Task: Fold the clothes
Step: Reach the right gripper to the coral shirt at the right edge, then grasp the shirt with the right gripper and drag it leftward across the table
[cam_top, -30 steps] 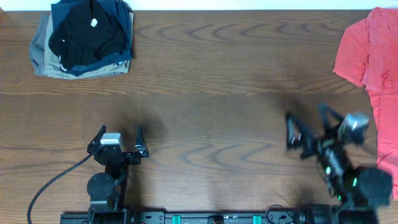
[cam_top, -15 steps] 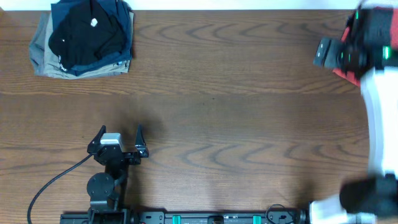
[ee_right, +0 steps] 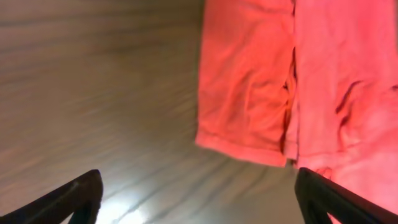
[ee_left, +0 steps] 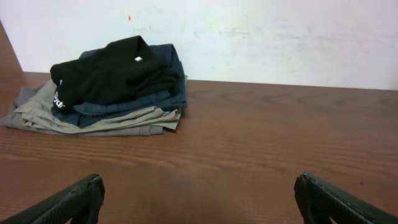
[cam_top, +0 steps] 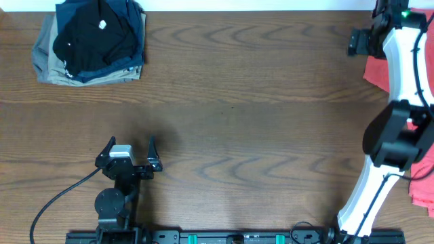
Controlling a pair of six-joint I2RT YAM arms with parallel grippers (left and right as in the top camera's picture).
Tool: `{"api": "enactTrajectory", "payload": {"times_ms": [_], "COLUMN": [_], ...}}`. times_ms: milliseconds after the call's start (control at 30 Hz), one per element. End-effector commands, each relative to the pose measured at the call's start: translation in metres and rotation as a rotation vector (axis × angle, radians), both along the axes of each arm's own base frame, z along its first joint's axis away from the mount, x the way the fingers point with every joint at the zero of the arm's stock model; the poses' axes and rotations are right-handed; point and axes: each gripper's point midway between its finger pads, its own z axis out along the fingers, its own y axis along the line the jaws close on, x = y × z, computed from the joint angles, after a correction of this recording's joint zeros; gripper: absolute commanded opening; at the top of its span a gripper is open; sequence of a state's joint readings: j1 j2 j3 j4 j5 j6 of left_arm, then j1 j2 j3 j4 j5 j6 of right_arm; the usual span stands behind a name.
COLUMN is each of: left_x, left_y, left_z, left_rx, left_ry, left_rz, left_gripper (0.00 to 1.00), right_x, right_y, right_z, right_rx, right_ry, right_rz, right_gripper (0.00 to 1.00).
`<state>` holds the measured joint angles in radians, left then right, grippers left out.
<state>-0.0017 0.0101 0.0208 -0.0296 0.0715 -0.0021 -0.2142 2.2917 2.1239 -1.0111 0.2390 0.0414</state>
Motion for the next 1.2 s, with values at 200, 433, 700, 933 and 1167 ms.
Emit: {"api": "enactTrajectory", "payload": {"times_ms": [200,433,700,933,1167], "left_x": [-0.001,-0.001,-0.001,-0.001,-0.001], "left_y": [-0.002,-0.002,-0.002,-0.002,-0.002], "left_z": [-0.015,-0.015,-0.015,-0.015,-0.015], "left_rx": [0.004,0.004,0.004,0.004,0.004], "left_ry": [0.044,0.044,0.044,0.044,0.044], "left_rz": [-0.011,-0.011,-0.011,-0.011,-0.011], "left_gripper": [0.98,0.98,0.98,0.98,0.98], "right_x": [0.007,0.009,0.006,0.001,-0.007], "right_y": [-0.04,-0.041,-0.04,-0.038,-0.034], "right_z": [-0.071,-0.097,-0.106,-0.111,-0.113], "right_rx": [0.126,0.163,0.171,0.181,0.197], "right_ry": [0.015,0.027,0.047,0.069,0.102], "right_rz": [-0.02,-0.019,-0.021,-0.029,-0.046], "right_gripper": [0.92,0.86,0.59,0.58,0.01]}}
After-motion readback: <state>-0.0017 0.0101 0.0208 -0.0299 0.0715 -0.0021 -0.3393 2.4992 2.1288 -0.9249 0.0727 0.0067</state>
